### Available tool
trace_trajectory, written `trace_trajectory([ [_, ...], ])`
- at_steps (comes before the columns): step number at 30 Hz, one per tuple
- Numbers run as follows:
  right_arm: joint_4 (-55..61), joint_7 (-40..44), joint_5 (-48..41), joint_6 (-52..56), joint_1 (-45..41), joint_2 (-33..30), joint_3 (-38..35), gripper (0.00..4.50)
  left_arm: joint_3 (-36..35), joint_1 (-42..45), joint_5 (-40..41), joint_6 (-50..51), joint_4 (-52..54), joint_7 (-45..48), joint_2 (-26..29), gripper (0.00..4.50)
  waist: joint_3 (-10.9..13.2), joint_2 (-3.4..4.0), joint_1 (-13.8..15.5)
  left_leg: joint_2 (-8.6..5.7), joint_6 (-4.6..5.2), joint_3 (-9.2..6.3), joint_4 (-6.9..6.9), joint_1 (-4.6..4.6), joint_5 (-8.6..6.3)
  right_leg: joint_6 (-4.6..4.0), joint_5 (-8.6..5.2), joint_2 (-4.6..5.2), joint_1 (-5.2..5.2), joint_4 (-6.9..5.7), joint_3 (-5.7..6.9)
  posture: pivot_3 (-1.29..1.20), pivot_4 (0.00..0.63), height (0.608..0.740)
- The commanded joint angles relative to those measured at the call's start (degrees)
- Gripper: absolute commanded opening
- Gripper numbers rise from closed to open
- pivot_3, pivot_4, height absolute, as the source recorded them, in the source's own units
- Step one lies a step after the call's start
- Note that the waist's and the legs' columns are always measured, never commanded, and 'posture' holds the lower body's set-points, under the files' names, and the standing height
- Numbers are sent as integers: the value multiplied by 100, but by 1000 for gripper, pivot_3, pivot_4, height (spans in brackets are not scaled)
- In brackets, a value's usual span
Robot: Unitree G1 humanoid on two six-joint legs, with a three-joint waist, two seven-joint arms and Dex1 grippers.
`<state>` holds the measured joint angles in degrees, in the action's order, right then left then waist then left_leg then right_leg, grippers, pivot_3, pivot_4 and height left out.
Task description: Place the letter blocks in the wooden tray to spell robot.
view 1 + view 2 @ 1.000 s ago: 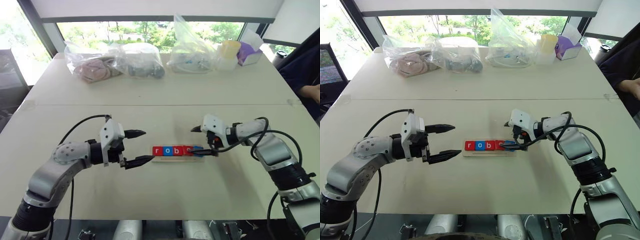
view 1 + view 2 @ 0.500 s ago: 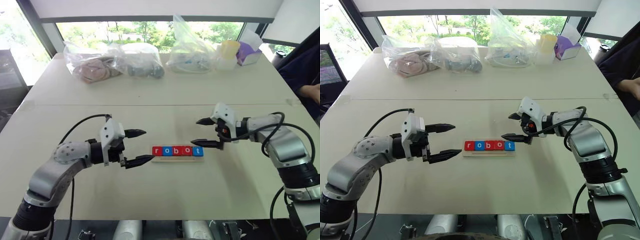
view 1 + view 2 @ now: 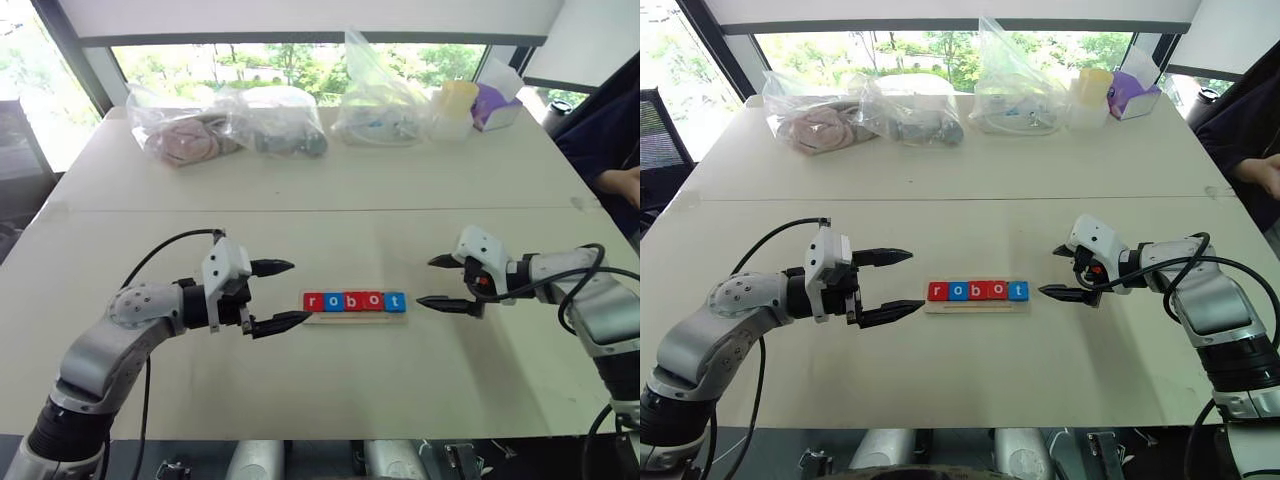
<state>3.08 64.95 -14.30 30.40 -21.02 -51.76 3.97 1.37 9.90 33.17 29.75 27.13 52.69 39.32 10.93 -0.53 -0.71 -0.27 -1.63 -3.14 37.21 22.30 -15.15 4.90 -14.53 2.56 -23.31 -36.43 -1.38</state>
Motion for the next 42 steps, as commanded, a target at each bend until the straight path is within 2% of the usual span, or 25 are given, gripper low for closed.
trace_trajectory([
  [1,111,-51,13,-143,15,38,-42,4449,-17,71,5,-58,89,21,-5,4500,0,0,7,0,0,0,0,0,0,0,0,1,0,0,0,0,150,740],
  [8,-134,-113,268,-500,-34,183,188,4449,-36,14,48,-7,228,-35,8,4500,0,0,4,-1,0,-1,1,1,0,0,0,1,0,1,0,0,150,740],
  [22,-106,-55,301,-518,-228,345,363,4449,-78,18,95,74,288,-124,-18,4500,0,0,4,-1,0,-2,1,1,0,0,0,1,0,0,0,0,150,740],
  [29,-53,39,246,-484,-216,-3,44,4449,-187,-91,131,163,331,-175,51,4500,0,0,8,-1,0,-1,1,1,0,0,0,2,0,0,0,0,150,740],
  [42,1583,965,-1091,465,567,-1146,-962,4449,-1216,-983,679,594,820,-178,661,4500,0,2,8,2,0,-3,1,0,0,-17,-10,3,1,1,1,0,150,740],
])
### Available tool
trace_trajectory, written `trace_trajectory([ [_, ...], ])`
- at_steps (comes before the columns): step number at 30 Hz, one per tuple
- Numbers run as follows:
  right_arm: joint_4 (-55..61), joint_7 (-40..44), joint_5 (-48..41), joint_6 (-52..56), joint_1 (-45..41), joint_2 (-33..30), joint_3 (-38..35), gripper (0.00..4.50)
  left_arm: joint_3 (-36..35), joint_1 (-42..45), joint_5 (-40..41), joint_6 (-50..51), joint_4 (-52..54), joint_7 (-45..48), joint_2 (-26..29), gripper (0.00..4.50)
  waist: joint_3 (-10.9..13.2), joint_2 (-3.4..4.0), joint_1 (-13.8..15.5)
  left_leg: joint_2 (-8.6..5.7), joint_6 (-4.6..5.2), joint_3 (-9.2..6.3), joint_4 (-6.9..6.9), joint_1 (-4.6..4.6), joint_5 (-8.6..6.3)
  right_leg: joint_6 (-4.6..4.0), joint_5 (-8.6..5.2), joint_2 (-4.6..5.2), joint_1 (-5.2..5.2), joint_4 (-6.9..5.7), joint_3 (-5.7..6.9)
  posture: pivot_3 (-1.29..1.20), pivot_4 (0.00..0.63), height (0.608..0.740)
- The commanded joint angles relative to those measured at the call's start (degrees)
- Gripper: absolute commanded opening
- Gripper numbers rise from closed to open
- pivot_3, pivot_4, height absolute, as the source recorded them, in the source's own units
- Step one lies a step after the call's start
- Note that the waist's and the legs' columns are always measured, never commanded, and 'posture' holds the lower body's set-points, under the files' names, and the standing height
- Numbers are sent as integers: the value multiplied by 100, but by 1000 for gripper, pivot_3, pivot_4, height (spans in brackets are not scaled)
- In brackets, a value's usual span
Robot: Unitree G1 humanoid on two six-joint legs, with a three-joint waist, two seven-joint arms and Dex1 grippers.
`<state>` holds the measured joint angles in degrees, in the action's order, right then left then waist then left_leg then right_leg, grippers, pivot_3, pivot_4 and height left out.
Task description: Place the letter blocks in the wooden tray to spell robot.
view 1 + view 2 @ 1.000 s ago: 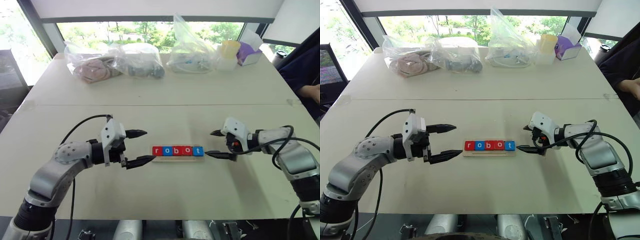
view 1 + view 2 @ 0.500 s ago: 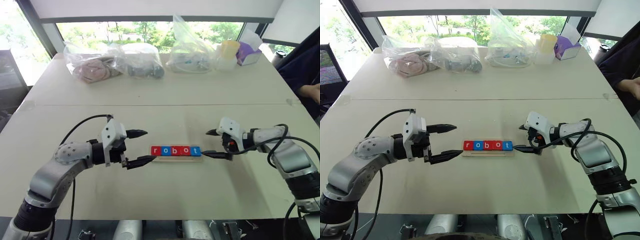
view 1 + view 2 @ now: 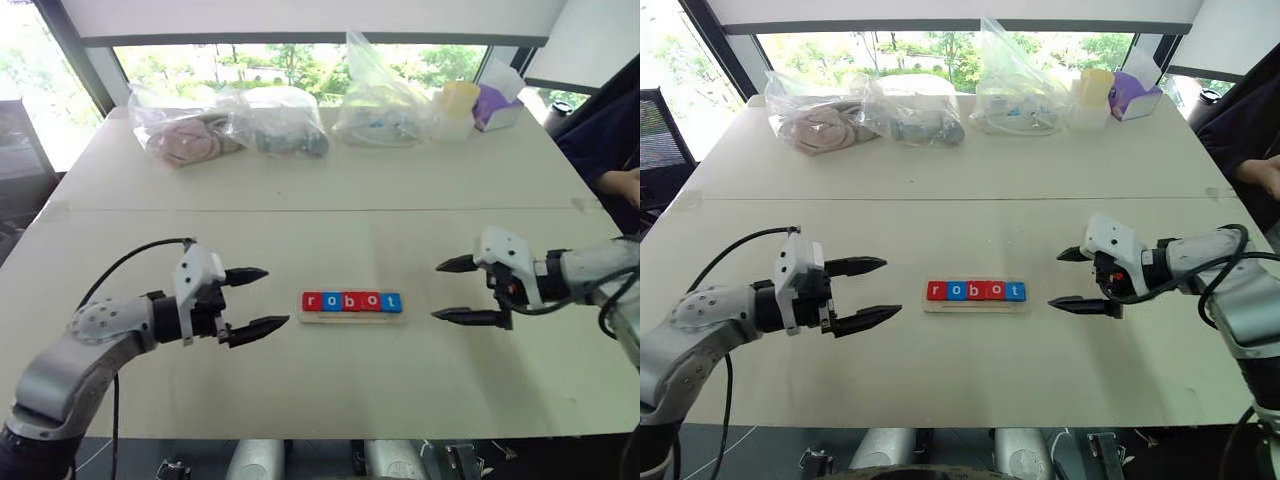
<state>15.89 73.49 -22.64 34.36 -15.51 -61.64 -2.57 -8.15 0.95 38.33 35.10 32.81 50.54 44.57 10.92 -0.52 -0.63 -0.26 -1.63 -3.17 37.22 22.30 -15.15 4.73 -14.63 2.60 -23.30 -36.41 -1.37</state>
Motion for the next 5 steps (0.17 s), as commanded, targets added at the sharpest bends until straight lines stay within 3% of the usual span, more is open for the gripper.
trace_trajectory([
  [1,334,94,-296,96,10,-171,-324,4449,-314,-139,210,80,292,49,179,4500,0,0,0,0,0,1,0,0,0,0,0,1,0,1,0,0,150,740],
  [5,371,-34,-290,91,-13,-125,-265,4449,-403,-189,315,172,359,25,263,4500,0,0,0,0,0,2,0,0,0,-1,-1,0,0,1,0,0,150,740],
])
